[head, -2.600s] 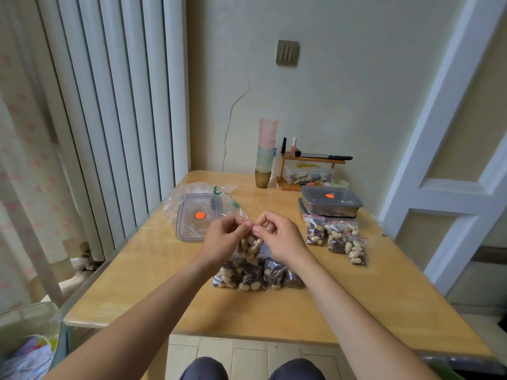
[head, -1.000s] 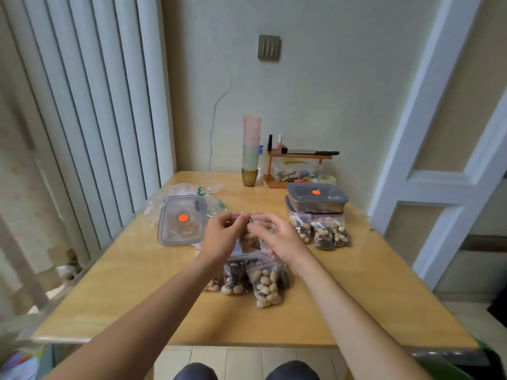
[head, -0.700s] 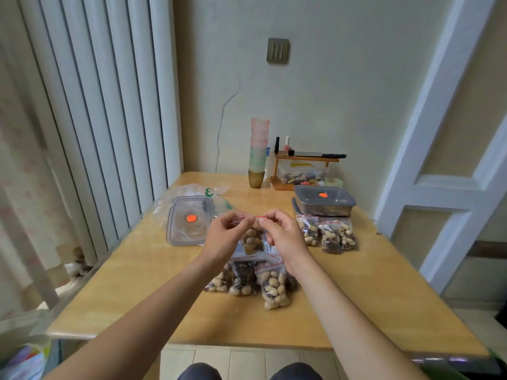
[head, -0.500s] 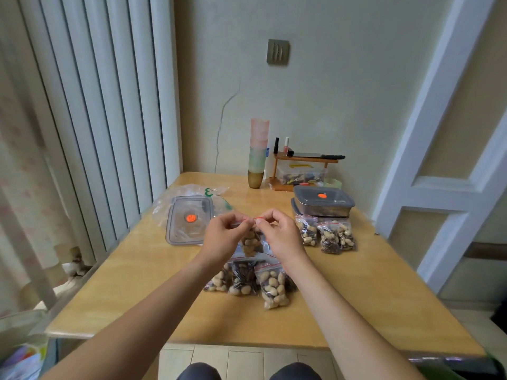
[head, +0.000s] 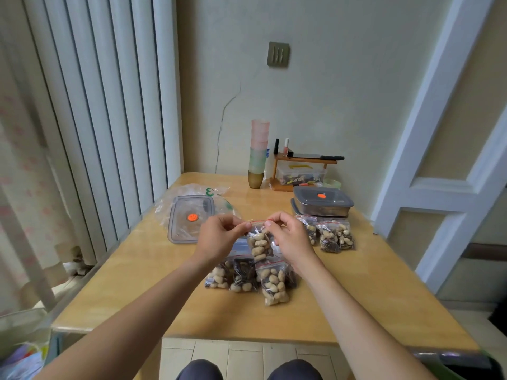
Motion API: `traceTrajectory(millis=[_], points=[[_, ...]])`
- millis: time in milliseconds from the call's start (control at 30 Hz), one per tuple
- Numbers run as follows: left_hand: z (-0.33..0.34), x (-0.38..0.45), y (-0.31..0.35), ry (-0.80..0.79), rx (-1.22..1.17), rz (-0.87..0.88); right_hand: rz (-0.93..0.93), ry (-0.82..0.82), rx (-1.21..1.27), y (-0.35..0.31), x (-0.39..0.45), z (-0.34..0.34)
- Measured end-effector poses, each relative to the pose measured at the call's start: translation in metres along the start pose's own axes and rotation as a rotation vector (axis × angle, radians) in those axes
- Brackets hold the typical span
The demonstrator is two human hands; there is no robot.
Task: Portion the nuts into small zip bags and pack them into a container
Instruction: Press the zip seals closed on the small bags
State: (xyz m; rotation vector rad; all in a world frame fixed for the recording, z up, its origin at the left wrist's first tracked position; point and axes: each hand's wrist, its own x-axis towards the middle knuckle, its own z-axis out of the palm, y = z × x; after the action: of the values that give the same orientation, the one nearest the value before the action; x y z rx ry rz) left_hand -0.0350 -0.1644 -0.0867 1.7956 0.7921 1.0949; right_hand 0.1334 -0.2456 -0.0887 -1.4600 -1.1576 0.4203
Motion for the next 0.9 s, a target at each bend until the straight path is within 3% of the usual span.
traceTrajectory(millis=[300,533,600,733,900], points=[[0.039,-0.002,0.024,-0.131,0.061,0.1,0.039,0.109,0.062,0.006,-0.012,-0.038],[0.081,-0.005,-0.004,-0.276,0.543,0.2,0.248,-0.038,-0.189,0.059,-0.022,-0.065],[0.089,-0.003,-0.009,-0.28,0.573,0.228,0.28,0.046,-0.174,0.073,-0.016,-0.072],[0.1,-0.001,-0.018,-0.303,0.645,0.27,0.338,0.388,-0.257,0.098,0.008,-0.092],[0.1,0.002,-0.03,-0.378,0.584,0.243,0.374,0.405,-0.245,0.171,0.043,-0.115]])
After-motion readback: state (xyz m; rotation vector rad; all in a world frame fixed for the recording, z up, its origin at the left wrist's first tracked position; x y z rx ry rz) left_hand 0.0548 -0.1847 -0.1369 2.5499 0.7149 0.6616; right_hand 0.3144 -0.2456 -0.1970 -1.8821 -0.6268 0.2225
